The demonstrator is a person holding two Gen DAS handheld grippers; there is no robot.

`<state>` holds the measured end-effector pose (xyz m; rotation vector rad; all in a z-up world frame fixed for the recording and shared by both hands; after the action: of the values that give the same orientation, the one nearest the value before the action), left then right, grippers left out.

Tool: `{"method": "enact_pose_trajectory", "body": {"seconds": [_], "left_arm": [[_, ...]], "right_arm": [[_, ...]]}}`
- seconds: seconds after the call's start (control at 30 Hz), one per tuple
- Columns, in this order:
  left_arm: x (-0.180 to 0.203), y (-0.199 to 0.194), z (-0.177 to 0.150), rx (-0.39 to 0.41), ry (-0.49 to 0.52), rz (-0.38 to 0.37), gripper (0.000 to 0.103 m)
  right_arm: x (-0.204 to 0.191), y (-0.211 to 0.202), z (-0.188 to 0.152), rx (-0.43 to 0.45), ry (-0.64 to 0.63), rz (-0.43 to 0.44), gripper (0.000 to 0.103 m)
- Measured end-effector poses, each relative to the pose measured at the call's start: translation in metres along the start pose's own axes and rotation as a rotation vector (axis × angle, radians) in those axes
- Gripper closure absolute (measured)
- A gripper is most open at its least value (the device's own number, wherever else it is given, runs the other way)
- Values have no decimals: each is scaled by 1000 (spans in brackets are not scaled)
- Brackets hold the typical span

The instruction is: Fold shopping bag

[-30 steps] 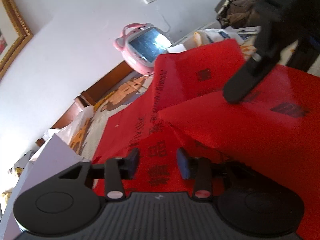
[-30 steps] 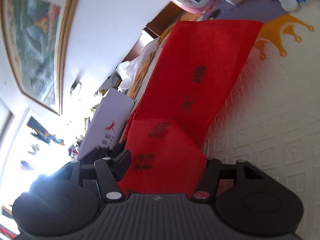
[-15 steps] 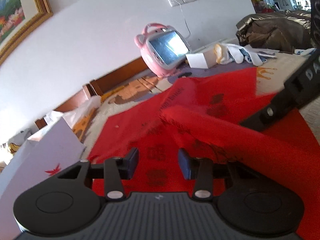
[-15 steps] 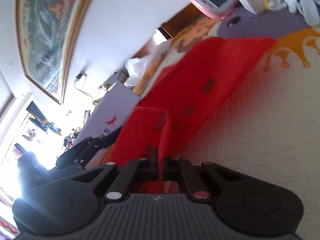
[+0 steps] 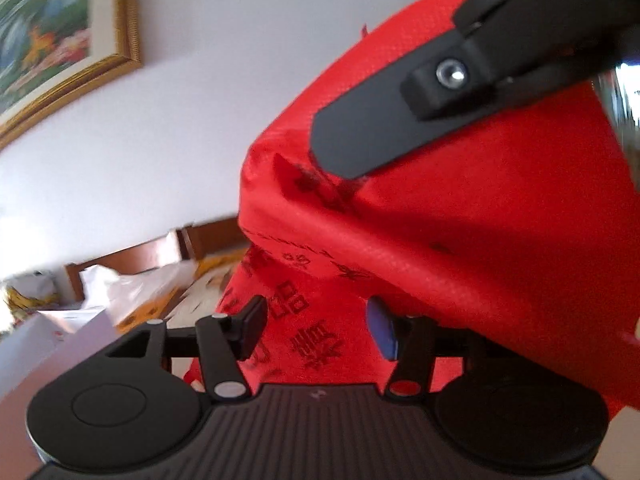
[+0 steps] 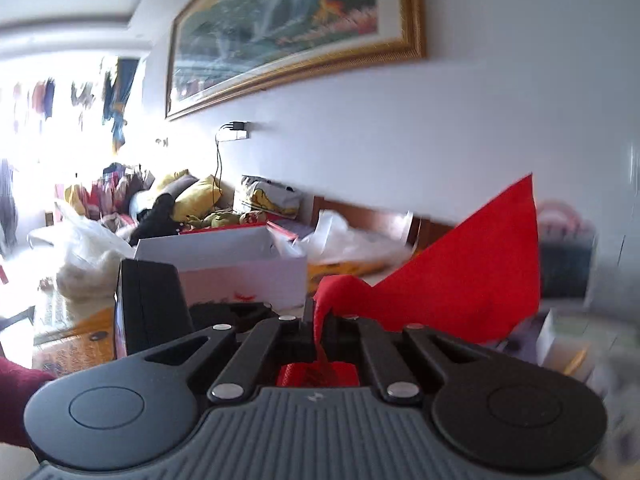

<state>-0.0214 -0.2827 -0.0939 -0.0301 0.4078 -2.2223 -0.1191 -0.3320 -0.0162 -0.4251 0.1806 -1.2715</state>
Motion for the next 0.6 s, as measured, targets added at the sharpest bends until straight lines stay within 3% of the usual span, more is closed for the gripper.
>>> {"method": "enact_pose_trajectory", "body": {"seconds": [0.1,0.17,0.27,0.33,0.43,0.53,0.6], "left_arm": [[2,-12,21,143,-156,-87,47],[4,-18,28,146,-181,-102,44],[-10,-43,11,92,-96,-60,44],[-28,-63,-5,81,-56,-6,44],[-75,-107,-27,47,31,169,44],[-100,-133,-19,5,98,230,35],[-108,-151,-10,22,135,269,31]], "right_arm": [[-12,-20,27,-3,-250,-29,101],[-33,-32,46,-24,-506,-56,101],[-47,-38,45,-96,-718,-108,102],[-59,-32,28,-147,-813,-111,102],[-86,-20,-12,-215,-942,-59,102],[-113,-8,-51,-285,-1069,-5,102],[-130,0,-77,-331,-1154,32,102]]}}
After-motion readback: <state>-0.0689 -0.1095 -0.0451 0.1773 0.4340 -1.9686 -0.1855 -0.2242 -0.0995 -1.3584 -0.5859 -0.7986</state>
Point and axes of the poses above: each gripper's, at about its wrist camera, not at the fingertips, and y roughly the way its jaws point, x to its right, z to its top, the point moved 5 cm from there along y, roughly the way its jaws point, and after that the axes turned 7 degrees about -x, right-handed, at the moved point
